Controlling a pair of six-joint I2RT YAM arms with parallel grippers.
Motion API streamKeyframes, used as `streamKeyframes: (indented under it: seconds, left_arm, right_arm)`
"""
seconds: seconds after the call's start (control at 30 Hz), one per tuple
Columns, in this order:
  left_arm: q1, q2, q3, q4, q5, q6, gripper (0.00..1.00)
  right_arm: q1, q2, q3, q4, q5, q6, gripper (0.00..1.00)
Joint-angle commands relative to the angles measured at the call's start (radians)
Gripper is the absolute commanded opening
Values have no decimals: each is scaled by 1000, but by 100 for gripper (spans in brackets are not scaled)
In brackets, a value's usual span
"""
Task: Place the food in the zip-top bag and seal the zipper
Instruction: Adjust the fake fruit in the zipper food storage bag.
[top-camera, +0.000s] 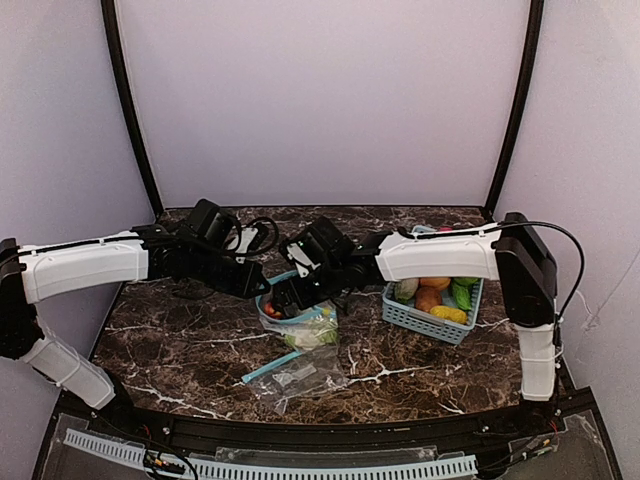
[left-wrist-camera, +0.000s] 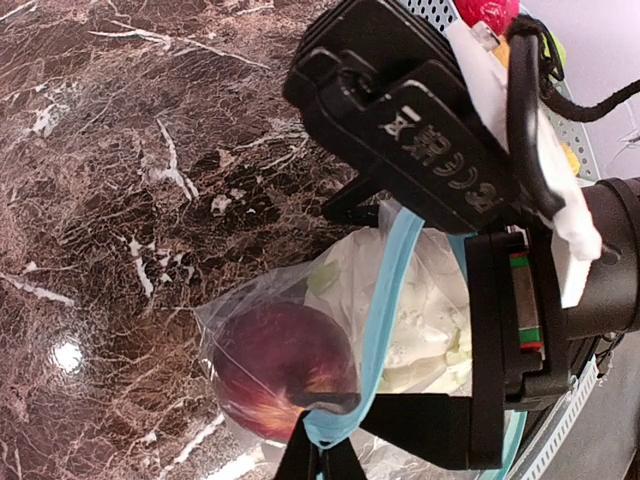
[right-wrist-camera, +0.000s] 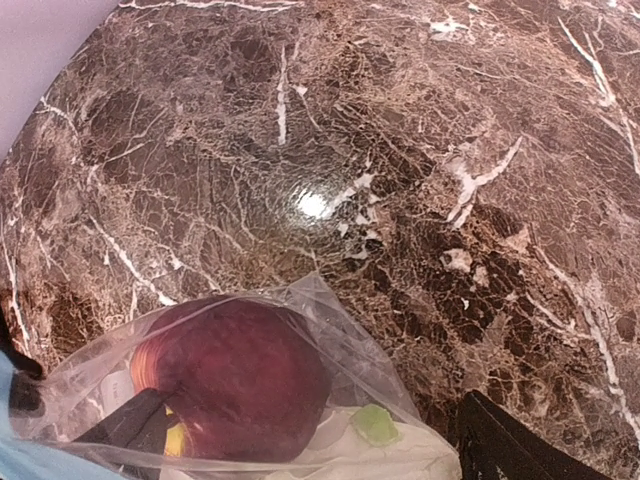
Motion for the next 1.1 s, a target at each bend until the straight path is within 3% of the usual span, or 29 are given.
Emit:
streamKeyframes:
  seconds: [0.0, 0.3, 0.7, 0.9, 1.07]
  left_arm:
    - [2, -29, -2, 17, 6, -4, 1]
    - [3, -69, 42, -13, -55, 1, 1]
    - [40, -105, 95, -54, -58, 14, 1]
    - [57, -72, 64, -38, -15, 21, 1]
    - [95, -20, 70, -34, 37, 56, 1]
  right_arm:
    - [7, 56, 29, -65, 84, -4, 99]
    - [7, 105, 40, -156, 181, 2, 99]
    - [6, 70, 60, -172, 161, 0, 99]
    - [7, -53, 80, -142, 75, -44, 99]
    - [7, -239, -7, -61, -21, -58, 99]
